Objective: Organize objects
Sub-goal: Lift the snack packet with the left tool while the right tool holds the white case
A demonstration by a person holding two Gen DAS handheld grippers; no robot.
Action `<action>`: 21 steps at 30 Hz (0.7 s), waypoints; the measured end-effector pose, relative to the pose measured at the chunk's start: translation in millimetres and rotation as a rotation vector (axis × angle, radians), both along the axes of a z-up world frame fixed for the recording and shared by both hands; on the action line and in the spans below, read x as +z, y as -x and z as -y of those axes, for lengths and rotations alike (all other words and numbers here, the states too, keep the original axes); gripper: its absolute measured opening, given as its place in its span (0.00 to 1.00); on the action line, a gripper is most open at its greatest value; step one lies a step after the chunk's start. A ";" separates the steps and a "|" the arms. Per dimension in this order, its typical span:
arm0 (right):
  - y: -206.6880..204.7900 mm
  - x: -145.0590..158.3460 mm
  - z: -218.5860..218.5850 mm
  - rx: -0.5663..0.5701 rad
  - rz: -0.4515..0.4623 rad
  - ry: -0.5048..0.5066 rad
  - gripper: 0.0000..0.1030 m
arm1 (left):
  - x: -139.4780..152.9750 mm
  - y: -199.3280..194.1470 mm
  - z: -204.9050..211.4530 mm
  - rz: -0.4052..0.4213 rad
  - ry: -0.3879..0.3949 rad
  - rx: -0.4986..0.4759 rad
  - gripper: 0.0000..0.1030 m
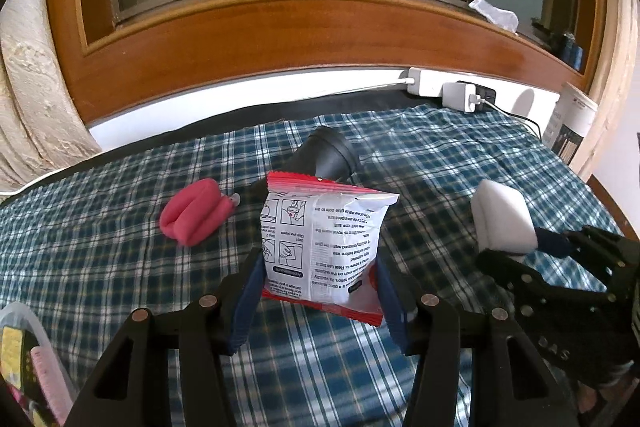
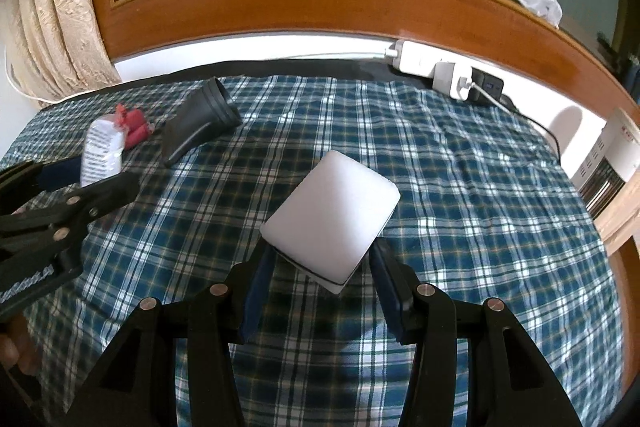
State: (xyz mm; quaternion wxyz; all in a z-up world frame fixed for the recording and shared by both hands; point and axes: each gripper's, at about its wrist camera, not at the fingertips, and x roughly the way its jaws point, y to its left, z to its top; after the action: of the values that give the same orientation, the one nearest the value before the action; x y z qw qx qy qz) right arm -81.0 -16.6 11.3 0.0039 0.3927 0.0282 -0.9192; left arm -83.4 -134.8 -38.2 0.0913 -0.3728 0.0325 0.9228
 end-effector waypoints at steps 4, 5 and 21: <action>-2.2 3.7 1.8 0.003 -0.017 -0.010 0.49 | 3.9 -13.2 -0.2 -0.016 0.013 -0.001 0.55; -2.7 4.4 2.1 0.003 -0.021 -0.010 0.49 | 4.2 -15.0 0.5 -0.017 0.013 0.001 0.55; -19.4 28.9 -4.0 0.105 -0.089 0.208 0.49 | 20.9 -64.6 24.6 -0.056 -0.019 0.035 0.55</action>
State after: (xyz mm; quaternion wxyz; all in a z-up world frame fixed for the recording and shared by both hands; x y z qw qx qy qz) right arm -61.6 -12.6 40.2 0.0916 0.3468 -0.0467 -0.9323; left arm -18.7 -159.4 -17.4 0.0778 -0.3466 0.0196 0.9346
